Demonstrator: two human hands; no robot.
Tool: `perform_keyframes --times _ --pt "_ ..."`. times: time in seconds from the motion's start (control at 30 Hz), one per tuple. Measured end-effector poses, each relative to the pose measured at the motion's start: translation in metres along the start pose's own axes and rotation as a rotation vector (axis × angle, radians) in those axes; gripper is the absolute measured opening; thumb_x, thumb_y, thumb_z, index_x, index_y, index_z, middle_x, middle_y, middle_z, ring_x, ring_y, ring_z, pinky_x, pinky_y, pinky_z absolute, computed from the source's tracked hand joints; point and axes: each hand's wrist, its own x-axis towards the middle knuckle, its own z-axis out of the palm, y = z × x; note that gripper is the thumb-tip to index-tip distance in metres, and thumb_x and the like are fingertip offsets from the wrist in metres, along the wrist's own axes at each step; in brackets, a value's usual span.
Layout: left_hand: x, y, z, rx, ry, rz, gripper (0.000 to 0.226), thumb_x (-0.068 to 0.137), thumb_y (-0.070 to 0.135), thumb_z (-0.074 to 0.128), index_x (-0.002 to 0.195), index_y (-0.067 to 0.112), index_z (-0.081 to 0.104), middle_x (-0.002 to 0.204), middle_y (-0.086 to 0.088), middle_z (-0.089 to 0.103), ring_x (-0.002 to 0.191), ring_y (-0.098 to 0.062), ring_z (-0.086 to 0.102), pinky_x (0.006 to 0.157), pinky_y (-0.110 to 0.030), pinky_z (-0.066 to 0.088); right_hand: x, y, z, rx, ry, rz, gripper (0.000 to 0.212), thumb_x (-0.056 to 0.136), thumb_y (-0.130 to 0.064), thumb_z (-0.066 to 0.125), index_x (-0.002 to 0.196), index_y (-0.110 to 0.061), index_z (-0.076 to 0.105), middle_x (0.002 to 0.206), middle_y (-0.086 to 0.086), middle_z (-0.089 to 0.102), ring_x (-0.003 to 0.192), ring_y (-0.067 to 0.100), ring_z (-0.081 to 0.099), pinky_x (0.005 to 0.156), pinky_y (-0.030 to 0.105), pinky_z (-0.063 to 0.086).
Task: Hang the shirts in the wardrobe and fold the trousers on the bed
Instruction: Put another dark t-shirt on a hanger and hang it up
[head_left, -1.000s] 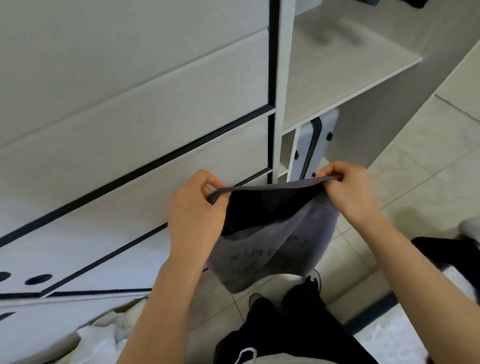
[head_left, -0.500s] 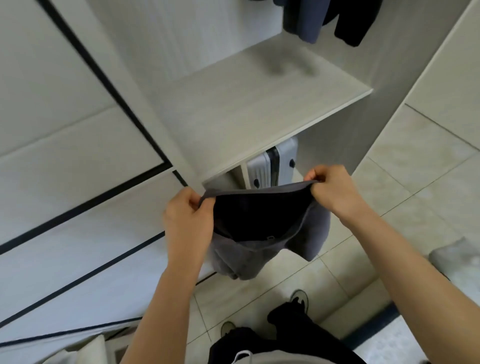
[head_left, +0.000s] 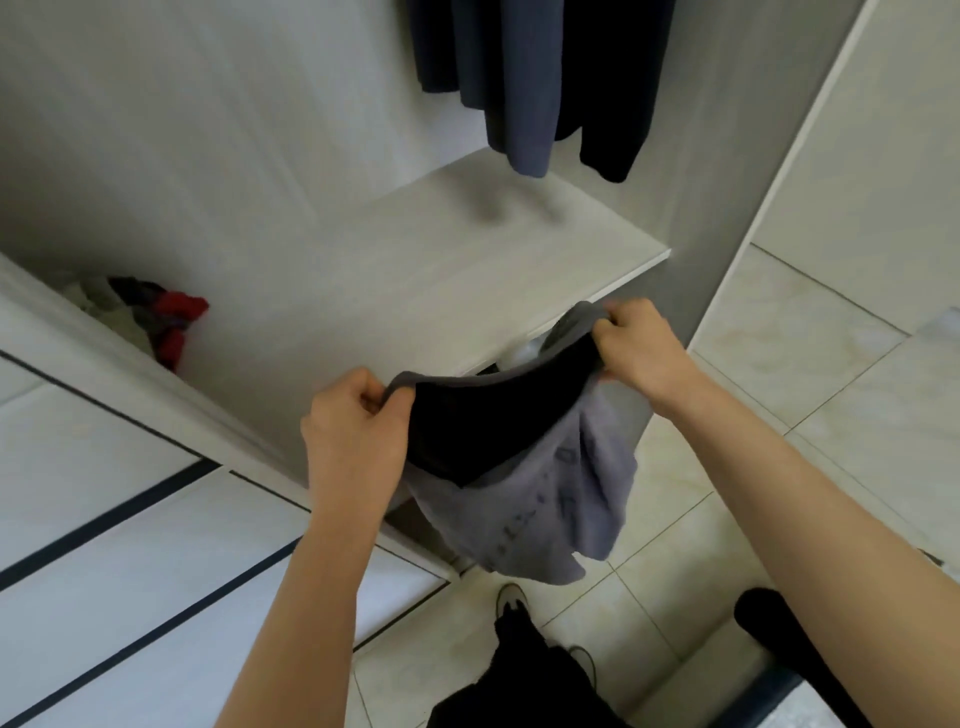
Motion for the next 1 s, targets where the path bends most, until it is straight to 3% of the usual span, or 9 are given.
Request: perform_keyframes --times 0.1,0.17,0.33,0.53,0.67,0.8,0.87,0.93,1.0 --pt "0.018 0.009 0.009 -0.055 -0.009 0.032 0.039 0.087 0.02 0.067 0.056 0.02 0.043 0.045 0.009 0.039 0.044 -0.005 0.039 0.042 -0.014 0.03 0.019 -0.022 -0.007 0.159 0.07 -0.05 0.025 0.087 -0.005 0.037 0.064 -0.014 0.037 0.061 0.002 0.032 0.06 0.016 0.03 0.052 0.028 0.026" --pt "0.036 0.016 0.013 -0.133 -0.007 0.067 0.042 0.088 0.019 0.067 0.055 0.02 0.04 0.043 0.01 0.037 0.042 -0.005 0.036 0.041 -0.014 0.031 0.034 -0.041 -0.013 0.252 0.109 -0.105 0.03 0.088 -0.005 0.038 0.064 -0.02 0.031 0.06 -0.003 0.027 0.053 0.009 0.024 0.046 0.025 0.02" --pt "0.097 0.036 0.022 -0.164 0.049 0.123 0.042 0.086 0.017 0.066 0.054 0.015 0.038 0.045 0.008 0.032 0.044 -0.008 0.031 0.045 -0.022 0.027 0.08 -0.098 -0.022 0.305 0.093 -0.23 0.033 0.092 -0.004 0.044 0.062 -0.018 0.04 0.058 -0.004 0.037 0.044 -0.001 0.033 0.044 0.014 0.028" --pt "0.159 0.028 0.026 -0.006 0.095 0.099 0.032 0.079 0.015 0.067 0.055 0.012 0.047 0.048 0.006 0.042 0.045 -0.007 0.04 0.041 -0.017 0.03 0.136 -0.136 -0.002 0.246 0.025 -0.319 0.018 0.09 -0.003 0.049 0.074 -0.01 0.053 0.064 -0.001 0.044 0.06 0.007 0.039 0.051 0.015 0.033" --pt "0.178 0.025 0.037 0.107 -0.257 0.053 0.023 0.078 0.028 0.079 0.087 0.018 0.061 0.09 0.001 0.063 0.082 -0.014 0.06 0.067 -0.024 0.043 0.154 -0.149 0.015 0.215 -0.069 -0.388 0.016 0.088 -0.002 0.05 0.073 -0.008 0.054 0.062 -0.005 0.046 0.057 0.001 0.041 0.051 0.01 0.034" --pt "0.195 0.056 0.042 0.01 -0.385 0.176 0.067 0.074 0.044 0.081 0.132 0.032 0.049 0.126 0.011 0.05 0.111 -0.007 0.05 0.09 -0.022 0.04 0.161 -0.172 0.02 0.22 -0.192 -0.481 0.028 0.089 0.0 0.053 0.068 -0.018 0.058 0.064 -0.009 0.055 0.057 -0.005 0.05 0.057 0.012 0.043" --pt "0.207 0.079 0.042 -0.124 -0.349 0.271 0.058 0.075 0.047 0.079 0.124 0.032 0.053 0.123 0.014 0.058 0.11 -0.006 0.056 0.088 -0.021 0.044 0.166 -0.183 0.018 0.191 -0.253 -0.533 0.022 0.089 -0.002 0.057 0.075 -0.018 0.063 0.071 -0.006 0.062 0.065 -0.001 0.056 0.065 0.018 0.049" --pt "0.218 0.1 0.042 -0.233 -0.274 0.289 0.039 0.079 0.04 0.078 0.104 0.014 0.064 0.099 -0.004 0.072 0.092 -0.019 0.068 0.078 -0.035 0.056 0.173 -0.191 0.014 0.189 -0.279 -0.568 0.018 0.087 -0.001 0.06 0.079 -0.017 0.065 0.073 -0.002 0.064 0.066 0.002 0.057 0.067 0.022 0.051" --pt "0.226 0.114 0.042 -0.235 -0.17 0.328 0.032 0.084 0.029 0.076 0.087 0.0 0.066 0.077 -0.017 0.068 0.07 -0.026 0.065 0.066 -0.044 0.053 0.181 -0.197 0.008 0.218 -0.277 -0.575 0.014 0.084 0.001 0.063 0.085 -0.012 0.065 0.076 0.009 0.065 0.07 0.01 0.059 0.071 0.03 0.054"
